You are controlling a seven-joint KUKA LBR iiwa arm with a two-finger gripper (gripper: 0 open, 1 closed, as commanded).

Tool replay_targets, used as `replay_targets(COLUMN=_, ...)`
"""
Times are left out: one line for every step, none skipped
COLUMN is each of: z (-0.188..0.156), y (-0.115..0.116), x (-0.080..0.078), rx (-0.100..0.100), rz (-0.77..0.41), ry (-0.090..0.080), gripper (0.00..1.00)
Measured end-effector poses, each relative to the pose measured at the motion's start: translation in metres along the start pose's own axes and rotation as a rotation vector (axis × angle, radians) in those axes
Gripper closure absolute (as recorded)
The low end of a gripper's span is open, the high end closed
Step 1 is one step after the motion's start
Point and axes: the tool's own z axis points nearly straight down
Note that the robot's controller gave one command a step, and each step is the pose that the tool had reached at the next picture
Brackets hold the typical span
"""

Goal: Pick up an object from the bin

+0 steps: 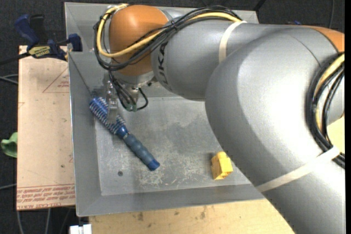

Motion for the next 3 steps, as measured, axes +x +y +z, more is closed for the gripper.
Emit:
replay_targets(z=-0.007, y=0.005, x=-0.002, rx=0.01, rz=-0.037, ry=0.014, gripper=1.0)
replay_targets(z=-0.006, y=0.011, x=0.0, rx=-0.001, rz=-0.039, ry=0.017, gripper=0.0)
replay_targets(z=0.017, y=0.011, x=0.02, rx=-0.008, rz=-0.138, ry=0.011, gripper=0.0)
